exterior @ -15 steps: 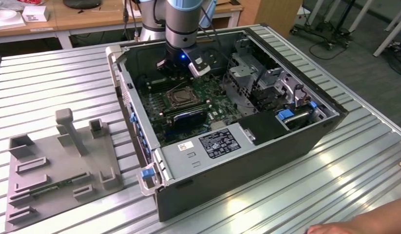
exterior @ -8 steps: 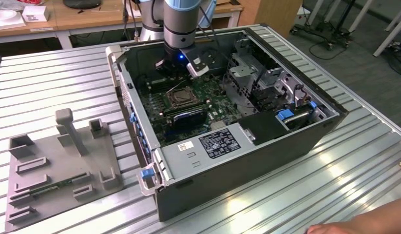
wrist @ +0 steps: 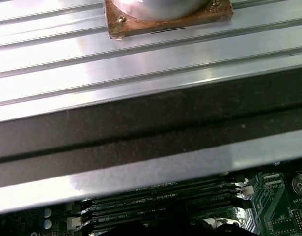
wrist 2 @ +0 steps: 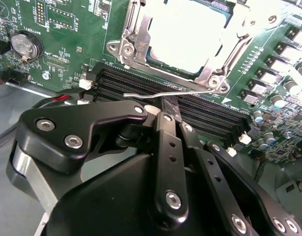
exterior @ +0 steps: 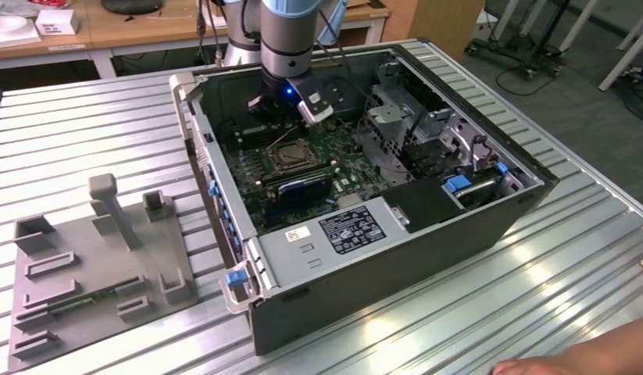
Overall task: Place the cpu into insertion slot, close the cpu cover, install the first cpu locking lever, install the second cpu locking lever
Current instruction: 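Install the first cpu locking lever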
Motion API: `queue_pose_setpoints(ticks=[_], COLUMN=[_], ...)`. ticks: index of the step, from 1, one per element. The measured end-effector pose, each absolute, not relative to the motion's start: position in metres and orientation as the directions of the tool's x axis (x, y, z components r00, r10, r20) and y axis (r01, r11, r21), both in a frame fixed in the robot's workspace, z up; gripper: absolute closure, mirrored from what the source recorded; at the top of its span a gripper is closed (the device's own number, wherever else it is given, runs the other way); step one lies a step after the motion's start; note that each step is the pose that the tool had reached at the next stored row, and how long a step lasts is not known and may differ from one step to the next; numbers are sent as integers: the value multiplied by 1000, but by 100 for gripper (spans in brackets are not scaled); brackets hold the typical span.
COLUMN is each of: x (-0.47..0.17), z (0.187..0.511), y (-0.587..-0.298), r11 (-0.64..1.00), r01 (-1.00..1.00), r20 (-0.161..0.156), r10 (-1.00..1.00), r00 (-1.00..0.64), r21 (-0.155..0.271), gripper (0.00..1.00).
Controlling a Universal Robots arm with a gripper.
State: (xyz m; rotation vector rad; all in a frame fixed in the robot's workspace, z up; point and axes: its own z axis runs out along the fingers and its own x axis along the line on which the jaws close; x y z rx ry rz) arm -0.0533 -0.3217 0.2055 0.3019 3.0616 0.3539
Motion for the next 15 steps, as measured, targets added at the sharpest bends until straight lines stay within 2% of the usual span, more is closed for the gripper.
queue_pose_setpoints(ticks=[15], x=[-54], z=[223], y=[-322], r11=[953], r01=[188], r20=[-20], r10=[198], r00=[-980], r21=[239], gripper=[90])
